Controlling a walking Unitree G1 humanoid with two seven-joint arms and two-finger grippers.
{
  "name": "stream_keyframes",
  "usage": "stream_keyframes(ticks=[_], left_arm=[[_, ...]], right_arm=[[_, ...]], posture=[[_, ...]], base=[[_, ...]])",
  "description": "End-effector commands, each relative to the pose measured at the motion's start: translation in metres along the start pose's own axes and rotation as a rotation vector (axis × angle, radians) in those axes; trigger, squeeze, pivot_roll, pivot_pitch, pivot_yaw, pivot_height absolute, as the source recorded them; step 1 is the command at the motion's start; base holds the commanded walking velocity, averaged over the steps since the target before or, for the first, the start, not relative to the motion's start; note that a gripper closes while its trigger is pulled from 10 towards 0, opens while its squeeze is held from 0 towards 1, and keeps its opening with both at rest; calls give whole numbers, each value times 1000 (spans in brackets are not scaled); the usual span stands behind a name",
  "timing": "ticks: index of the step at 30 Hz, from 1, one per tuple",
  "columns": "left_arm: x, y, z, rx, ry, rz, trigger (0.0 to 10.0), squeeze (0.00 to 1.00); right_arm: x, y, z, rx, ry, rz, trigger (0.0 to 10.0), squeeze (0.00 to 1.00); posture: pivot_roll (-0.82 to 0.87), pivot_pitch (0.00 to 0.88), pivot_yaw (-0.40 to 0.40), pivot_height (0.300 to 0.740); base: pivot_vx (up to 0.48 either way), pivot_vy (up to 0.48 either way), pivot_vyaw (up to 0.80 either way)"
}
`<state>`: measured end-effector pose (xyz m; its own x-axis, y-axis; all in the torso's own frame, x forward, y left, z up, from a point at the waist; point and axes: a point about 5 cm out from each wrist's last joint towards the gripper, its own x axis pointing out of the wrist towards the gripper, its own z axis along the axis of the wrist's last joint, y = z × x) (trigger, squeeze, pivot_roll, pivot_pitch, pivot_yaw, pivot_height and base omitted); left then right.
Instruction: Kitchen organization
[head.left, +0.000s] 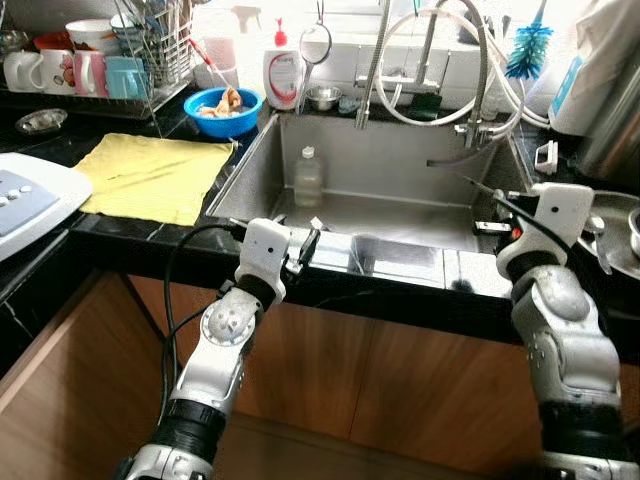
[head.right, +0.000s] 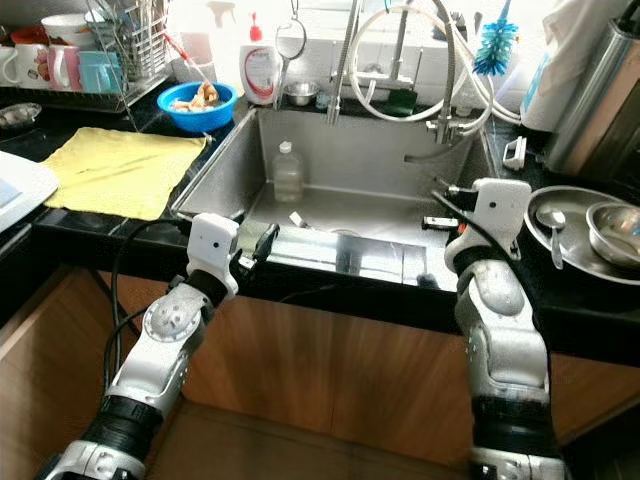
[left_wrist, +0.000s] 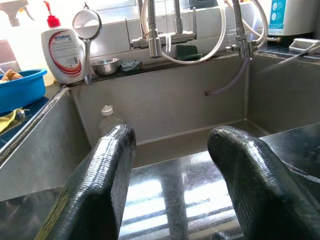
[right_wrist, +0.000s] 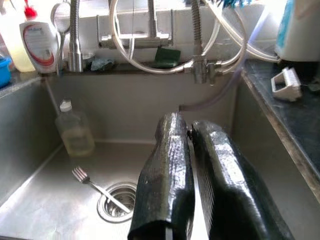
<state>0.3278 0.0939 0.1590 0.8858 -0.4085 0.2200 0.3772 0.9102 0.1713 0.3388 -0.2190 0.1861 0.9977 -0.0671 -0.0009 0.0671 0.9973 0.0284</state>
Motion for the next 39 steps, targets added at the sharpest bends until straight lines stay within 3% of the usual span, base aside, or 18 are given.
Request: stream_keyframes(ticks=[1, 10, 19, 20, 34, 35, 36, 37, 39], left_arm=[[3, 0, 3, 6, -12, -2, 10000, 0], [6, 0, 4, 8, -17, 2, 10000, 0], [5, -1, 4, 7, -17, -1, 10000, 0], [5, -1, 4, 7, -16, 0, 10000, 0], [4, -1, 3, 7, -13, -1, 10000, 0], [4, -1, 3, 7, -13, -1, 10000, 0], [4, -1, 3, 6, -12, -2, 10000, 0], [4, -1, 3, 6, -12, -2, 10000, 0], [3, -1, 3, 6, -10, -4, 10000, 0]], right_arm=[[6, 0, 4, 13, -9, 23, 10000, 0], [33, 6, -7, 18, 92, 120, 10000, 0], [45, -6, -19, 22, 175, 59, 10000, 0], [45, -6, -19, 28, 174, 60, 10000, 1000], [50, -5, -17, 25, 154, 48, 10000, 1000], [51, -5, -12, -17, 124, 35, 10000, 733], [50, -3, -2, -92, 56, 16, 10000, 0], [50, -3, -2, -92, 56, 16, 10000, 0], [46, 3, 13, -136, -58, -5, 10000, 0]], posture=[[-3, 0, -26, 740], [8, 0, -30, 740], [18, 0, -36, 740], [20, 0, -36, 740], [17, 0, -35, 740], [17, 0, -33, 740], [15, 0, -32, 740], [15, 0, -32, 740], [15, 0, -31, 740]], base=[[0, 0, 0], [0, 0, 0], [0, 0, 0], [0, 0, 0], [0, 0, 0], [0, 0, 0], [0, 0, 0], [0, 0, 0], [0, 0, 0]])
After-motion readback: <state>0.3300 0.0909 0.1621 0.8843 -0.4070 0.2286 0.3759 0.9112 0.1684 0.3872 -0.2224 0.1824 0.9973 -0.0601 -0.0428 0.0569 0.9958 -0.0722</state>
